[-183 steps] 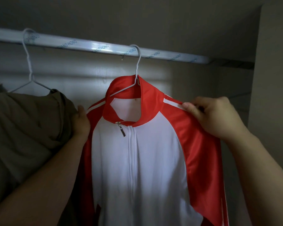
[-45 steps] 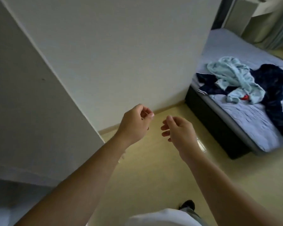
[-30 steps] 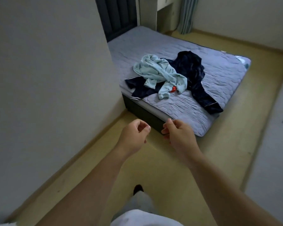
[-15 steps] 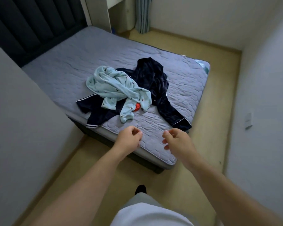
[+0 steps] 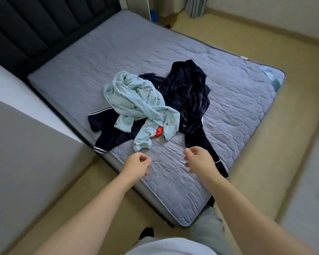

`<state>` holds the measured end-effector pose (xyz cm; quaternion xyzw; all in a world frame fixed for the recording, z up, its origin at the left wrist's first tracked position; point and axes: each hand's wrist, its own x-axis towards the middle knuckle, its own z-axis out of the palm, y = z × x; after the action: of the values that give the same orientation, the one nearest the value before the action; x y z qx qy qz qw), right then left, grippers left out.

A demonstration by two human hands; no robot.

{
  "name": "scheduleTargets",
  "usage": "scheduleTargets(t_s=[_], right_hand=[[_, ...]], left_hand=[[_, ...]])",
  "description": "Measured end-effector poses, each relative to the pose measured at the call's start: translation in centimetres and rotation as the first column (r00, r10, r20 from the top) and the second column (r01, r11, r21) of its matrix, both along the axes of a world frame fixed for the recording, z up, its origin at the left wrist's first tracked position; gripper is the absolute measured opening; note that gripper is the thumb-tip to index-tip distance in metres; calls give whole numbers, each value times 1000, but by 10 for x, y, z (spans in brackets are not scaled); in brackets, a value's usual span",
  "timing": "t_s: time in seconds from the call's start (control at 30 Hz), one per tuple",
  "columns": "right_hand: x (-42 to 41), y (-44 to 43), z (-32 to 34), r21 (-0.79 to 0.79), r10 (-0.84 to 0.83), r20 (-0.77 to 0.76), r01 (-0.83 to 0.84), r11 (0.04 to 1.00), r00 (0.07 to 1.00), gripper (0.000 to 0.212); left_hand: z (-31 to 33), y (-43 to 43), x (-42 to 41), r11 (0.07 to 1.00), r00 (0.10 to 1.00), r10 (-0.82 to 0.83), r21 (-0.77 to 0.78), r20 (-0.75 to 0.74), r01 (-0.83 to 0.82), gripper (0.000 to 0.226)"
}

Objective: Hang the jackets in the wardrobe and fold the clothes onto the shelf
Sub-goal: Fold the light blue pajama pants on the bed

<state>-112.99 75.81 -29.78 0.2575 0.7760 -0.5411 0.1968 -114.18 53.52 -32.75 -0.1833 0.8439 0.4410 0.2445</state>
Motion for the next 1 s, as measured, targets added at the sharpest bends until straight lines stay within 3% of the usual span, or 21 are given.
scheduleTargets(t_s=[0.17, 0.37, 0.6, 0.7, 0.9, 1.0], right_hand=[[-88, 62, -31, 25, 202, 55, -204, 979, 978, 25], [-186, 79, -80, 2, 430, -19, -430, 903, 903, 35], [-229, 79, -202, 82, 601, 31, -601, 795, 799, 43], [-236, 72, -258, 79, 629, 31, -630, 773, 776, 40], [-252, 51, -347, 52, 600, 108, -607, 793, 793, 35], [-256, 50, -375, 31, 567, 112, -573, 819, 816, 35]], left_hand=[[-20, 49, -54, 971, 964, 239, -52, 119, -235, 13], [-63, 87, -150, 960, 957, 276, -81, 93, -269, 3], [-203, 99, -247, 982, 978, 160, -121, 137, -144, 20], [-273, 99, -273, 970, 958, 231, -122, 171, -212, 21], [-370, 99, -322, 899, 883, 421, 30, 208, -436, 45], [-394, 101, -350, 793, 808, 521, 194, 274, -577, 49]])
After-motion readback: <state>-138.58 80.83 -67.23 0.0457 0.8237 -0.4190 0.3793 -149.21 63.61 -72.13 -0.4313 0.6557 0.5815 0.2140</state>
